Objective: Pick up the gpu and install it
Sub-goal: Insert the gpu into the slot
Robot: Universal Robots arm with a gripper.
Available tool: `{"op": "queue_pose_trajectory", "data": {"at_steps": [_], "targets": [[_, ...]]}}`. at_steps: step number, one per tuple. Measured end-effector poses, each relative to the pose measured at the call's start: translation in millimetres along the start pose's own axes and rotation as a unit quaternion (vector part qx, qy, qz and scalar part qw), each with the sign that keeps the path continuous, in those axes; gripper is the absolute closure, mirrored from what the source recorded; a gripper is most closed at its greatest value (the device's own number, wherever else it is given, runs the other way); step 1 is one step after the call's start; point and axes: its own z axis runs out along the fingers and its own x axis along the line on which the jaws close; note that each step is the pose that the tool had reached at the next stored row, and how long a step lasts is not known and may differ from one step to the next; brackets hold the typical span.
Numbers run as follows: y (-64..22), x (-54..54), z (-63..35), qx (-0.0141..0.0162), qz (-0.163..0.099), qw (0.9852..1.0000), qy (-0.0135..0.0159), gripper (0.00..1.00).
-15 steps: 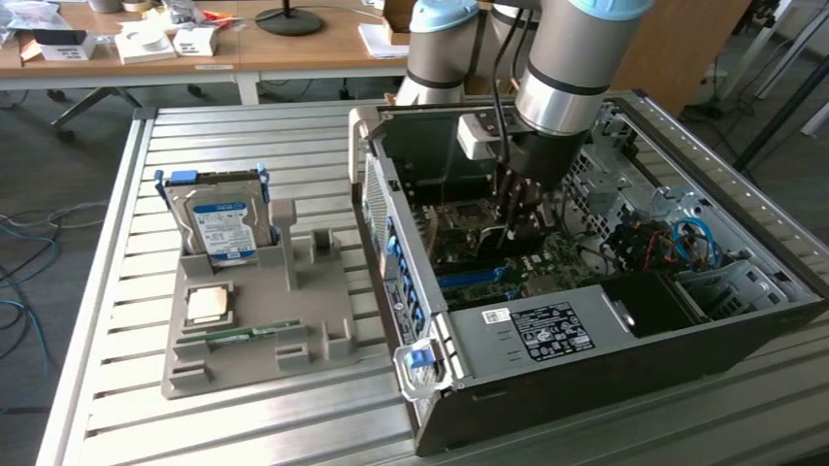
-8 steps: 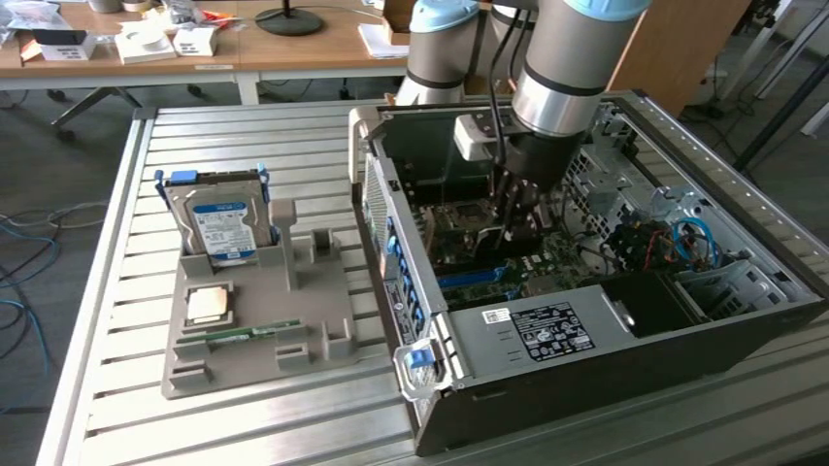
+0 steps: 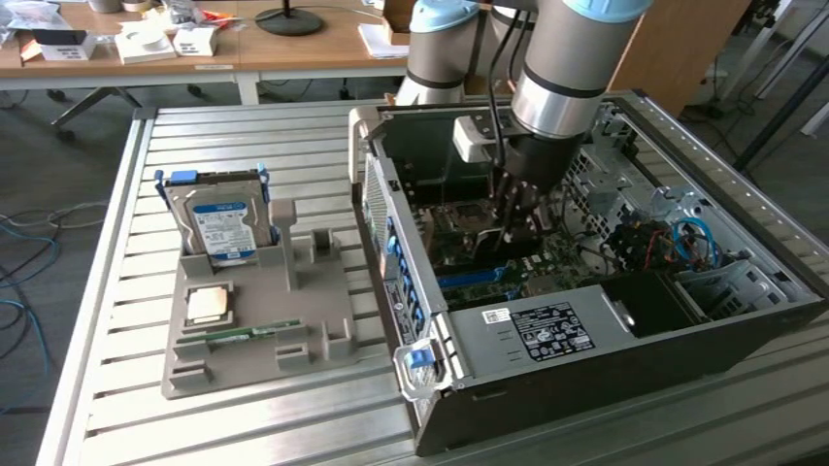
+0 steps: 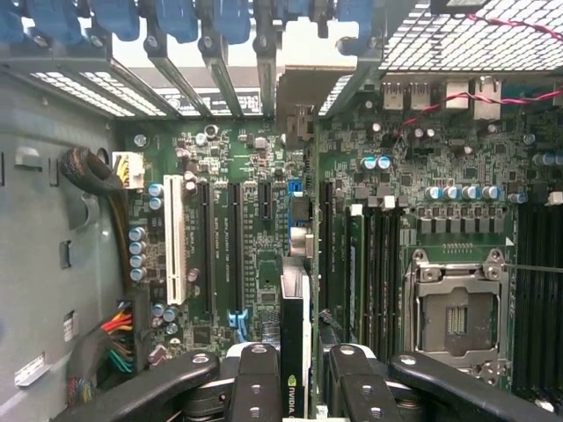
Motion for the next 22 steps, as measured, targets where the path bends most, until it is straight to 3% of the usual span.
{"op": "queue_pose_trajectory", "data": {"at_steps": [22], "targets": [[6.8, 2.1, 0.0, 0.0001, 0.0, 1.0, 0.0, 0.74]]}}
